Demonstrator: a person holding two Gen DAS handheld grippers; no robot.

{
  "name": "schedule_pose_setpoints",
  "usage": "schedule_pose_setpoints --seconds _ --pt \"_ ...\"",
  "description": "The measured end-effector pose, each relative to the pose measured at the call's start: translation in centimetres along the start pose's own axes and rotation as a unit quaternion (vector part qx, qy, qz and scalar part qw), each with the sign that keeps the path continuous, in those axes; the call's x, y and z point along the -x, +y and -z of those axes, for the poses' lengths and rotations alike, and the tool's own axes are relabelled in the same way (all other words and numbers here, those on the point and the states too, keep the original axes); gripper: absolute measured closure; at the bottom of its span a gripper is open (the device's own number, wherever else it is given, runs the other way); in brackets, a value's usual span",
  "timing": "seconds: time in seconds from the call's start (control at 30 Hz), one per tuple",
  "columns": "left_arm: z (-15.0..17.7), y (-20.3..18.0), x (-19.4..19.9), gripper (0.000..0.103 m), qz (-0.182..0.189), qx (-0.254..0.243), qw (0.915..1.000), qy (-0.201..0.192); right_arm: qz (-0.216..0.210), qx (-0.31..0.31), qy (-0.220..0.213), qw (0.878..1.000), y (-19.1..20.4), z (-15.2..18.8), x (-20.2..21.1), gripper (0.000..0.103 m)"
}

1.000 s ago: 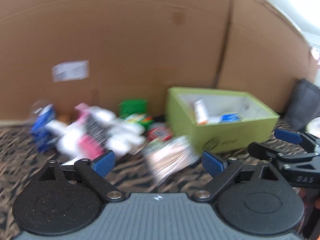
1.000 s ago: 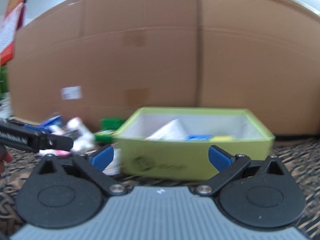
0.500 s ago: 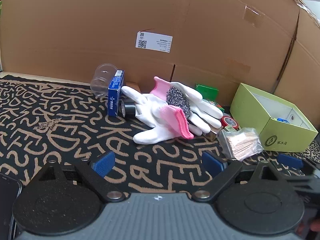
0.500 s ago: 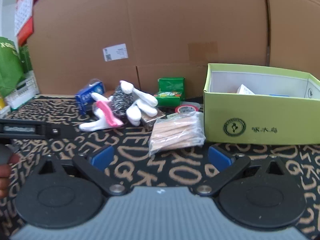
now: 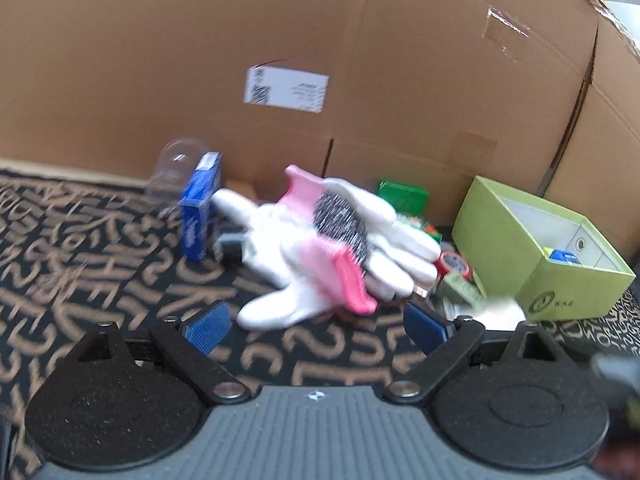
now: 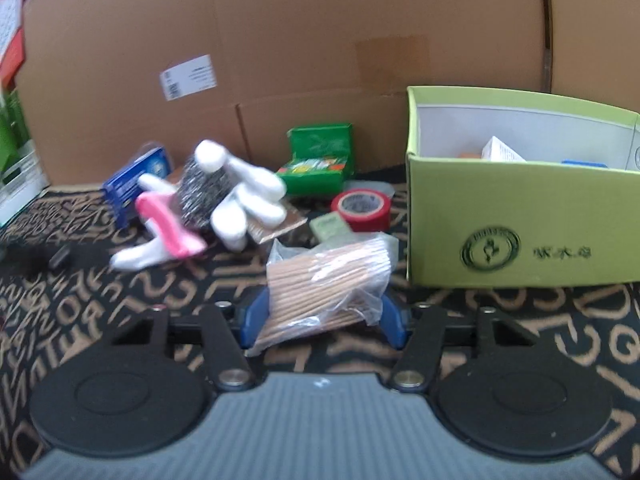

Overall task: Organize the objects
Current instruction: 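Grasp the pink glove with the left tool while the right tool grasps the toothpick bag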

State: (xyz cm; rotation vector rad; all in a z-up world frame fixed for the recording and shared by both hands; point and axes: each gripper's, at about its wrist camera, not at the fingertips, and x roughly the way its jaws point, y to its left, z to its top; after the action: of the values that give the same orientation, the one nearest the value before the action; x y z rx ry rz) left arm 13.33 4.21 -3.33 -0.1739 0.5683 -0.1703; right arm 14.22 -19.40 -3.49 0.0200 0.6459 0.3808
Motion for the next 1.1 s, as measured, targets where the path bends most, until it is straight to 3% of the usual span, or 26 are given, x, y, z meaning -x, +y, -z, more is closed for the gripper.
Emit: schedule_pose_setpoints --seconds 0.13,0.2,0.23,0.27,0.3,0.33,0.43,0.5,0.57,0.63,0.7,0.77,0.8,0.83,0.93,1.0,1.1 --pt "-1.2 -1.1 -2.9 0.008 -0.006 -0.015 0.9998 -0.009 -0.029 -0.007 0.012 0.999 -0.1 1.6 3.2 0.048" --pt "-1.6 -1.2 -4.4 0.018 -0.023 -0.02 0.9995 -0.007 -0.034 -0.012 0.016 0.999 -0.1 2.2 4.5 0.048" --pt "-1.7 -1.1 -5.0 0.045 -0.025 -0.02 0.9995 0.0 -0.036 -0.014 0.016 0.999 -0.1 2.5 5.0 0.048" --pt "-1.7 -0.8 -5.6 0.084 -0.018 -0.021 0.9995 0.017 -0.035 -0.018 0.017 0.999 -0.1 2.7 5.3 0.048" --pt "-1.6 -0.4 -6.0 0.096 -0.003 -0.014 0.9992 0.038 -0.035 -0.02 0.017 0.999 -0.1 2.7 5.6 0.048" --pt "-1.4 0.2 -5.9 0.096 0.006 -0.002 0.9987 0.05 -0.035 -0.022 0.016 0.999 -0.1 2.7 5.7 0.047" --pt "-0.1 0.7 -3.5 0.097 0.007 -0.02 0.9987 0.046 -0.032 -0.017 0.007 0.999 0.1 2.5 6.0 0.037" --pt "0.9 1.2 -0.9 0.097 0.025 -0.025 0.9981 0.051 -0.033 -0.011 -0.002 0.999 0.4 2.3 6.1 0.023" --pt "2.0 1.6 2.0 0.097 0.044 -0.028 0.997 0.057 -0.033 -0.006 -0.009 0.999 0.8 2.2 6.0 0.014" --pt "3.0 1.3 4.4 0.096 0.039 -0.043 0.9965 0.061 -0.027 0.004 -0.01 1.0 1.3 2.3 6.0 0.01" --pt "3.6 1.0 5.7 0.081 0.028 -0.054 0.9964 0.06 -0.019 0.018 -0.003 1.0 1.9 2.5 5.8 0.004" --pt "3.5 1.0 6.0 0.037 0.023 -0.058 0.9967 0.052 -0.013 0.031 0.003 0.999 2.5 2.8 5.5 0.004" --pt "3.3 0.9 6.0 0.029 0.015 -0.058 0.9974 0.041 -0.012 0.035 0.007 0.999 2.8 2.9 5.3 0.004" --pt "3.2 0.7 6.0 0.025 0.001 -0.058 0.9979 0.028 -0.01 0.039 0.01 0.999 3.0 3.0 5.1 0.004" --pt "2.3 0.1 4.2 0.023 -0.031 -0.071 0.9969 0.008 0.006 0.046 0.014 0.999 3.5 3.3 4.4 0.004" --pt "1.9 0.0 2.6 0.023 -0.057 -0.069 0.9958 0.019 0.013 0.05 0.018 0.999 3.6 3.4 4.2 0.006" --pt "1.7 0.1 0.8 0.023 -0.058 -0.067 0.9952 0.041 0.012 0.047 0.012 0.999 3.6 3.6 4.6 0.006"
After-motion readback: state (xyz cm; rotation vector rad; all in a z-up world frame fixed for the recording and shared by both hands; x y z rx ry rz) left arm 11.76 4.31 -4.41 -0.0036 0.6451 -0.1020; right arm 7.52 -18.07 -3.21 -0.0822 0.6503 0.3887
